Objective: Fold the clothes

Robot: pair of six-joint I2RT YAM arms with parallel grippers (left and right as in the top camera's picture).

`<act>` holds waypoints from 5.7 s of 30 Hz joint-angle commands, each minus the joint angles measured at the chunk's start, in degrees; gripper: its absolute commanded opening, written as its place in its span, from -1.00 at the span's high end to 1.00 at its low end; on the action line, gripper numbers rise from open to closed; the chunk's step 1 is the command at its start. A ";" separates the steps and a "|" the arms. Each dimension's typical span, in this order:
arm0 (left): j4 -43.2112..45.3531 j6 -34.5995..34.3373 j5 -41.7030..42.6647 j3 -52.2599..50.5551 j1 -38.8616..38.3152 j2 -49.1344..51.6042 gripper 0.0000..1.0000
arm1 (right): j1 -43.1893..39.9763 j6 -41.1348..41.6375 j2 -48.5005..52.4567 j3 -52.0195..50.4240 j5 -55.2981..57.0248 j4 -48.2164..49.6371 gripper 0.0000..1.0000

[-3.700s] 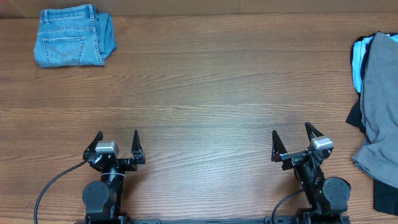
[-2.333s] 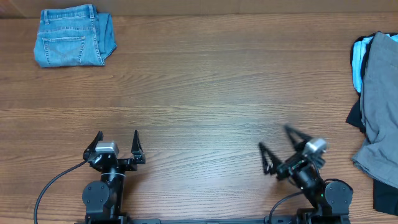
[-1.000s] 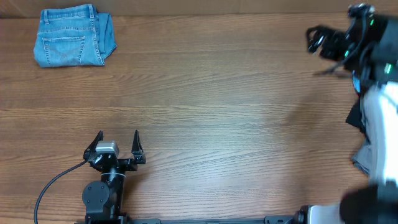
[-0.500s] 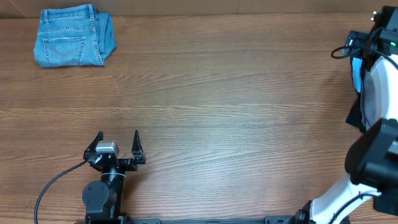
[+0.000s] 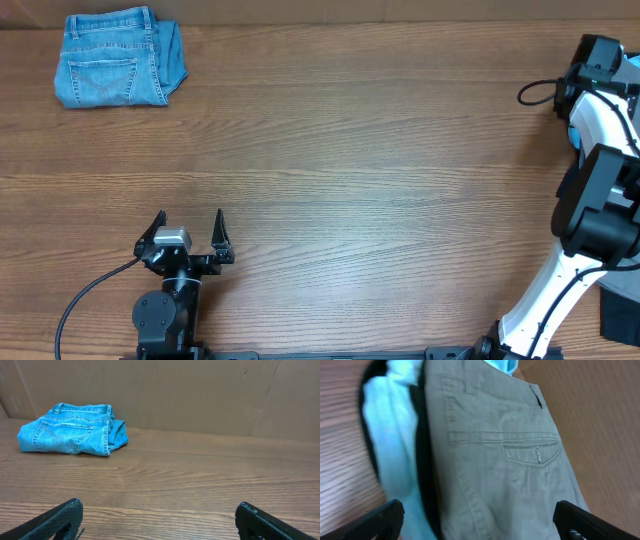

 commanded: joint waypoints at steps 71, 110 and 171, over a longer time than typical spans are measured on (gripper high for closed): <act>0.04 1.29 0.59 -0.22 0.35 -0.61 -1.00 | -8.63 1.53 4.83 0.33 -18.01 1.11 -0.32; 0.04 1.29 0.59 -0.22 0.35 -0.61 -1.00 | -8.68 6.75 4.46 7.63 -22.86 -6.64 0.01; 0.04 1.29 0.59 -0.22 0.35 -0.61 -0.99 | -8.70 13.40 -8.02 7.50 -30.03 -12.00 0.92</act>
